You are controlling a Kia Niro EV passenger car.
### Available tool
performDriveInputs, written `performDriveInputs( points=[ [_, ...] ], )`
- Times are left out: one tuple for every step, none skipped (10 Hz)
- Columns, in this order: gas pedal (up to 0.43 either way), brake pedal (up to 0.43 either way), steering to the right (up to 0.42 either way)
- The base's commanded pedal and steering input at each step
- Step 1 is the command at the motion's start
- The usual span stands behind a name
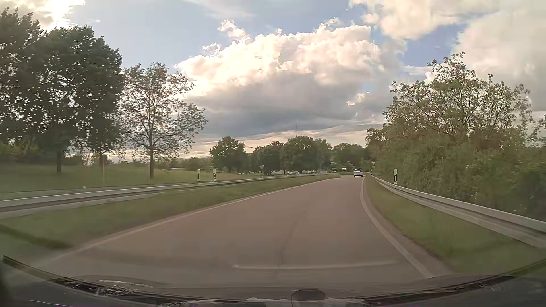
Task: Follow the waypoints while adhering to traffic rules and regulations
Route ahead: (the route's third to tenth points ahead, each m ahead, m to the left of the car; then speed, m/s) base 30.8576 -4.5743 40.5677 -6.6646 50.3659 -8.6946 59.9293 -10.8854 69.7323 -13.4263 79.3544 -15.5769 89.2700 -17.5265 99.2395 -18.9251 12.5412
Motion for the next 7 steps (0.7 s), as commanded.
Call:
performDriveInputs(
  points=[
    [0.098, 0.0, 0.084],
    [0.098, 0.0, 0.078],
    [0.098, 0.0, 0.074],
    [0.098, 0.0, 0.069],
    [0.098, 0.0, 0.065],
    [0.098, 0.0, 0.061],
    [0.098, 0.0, 0.058]
  ],
)
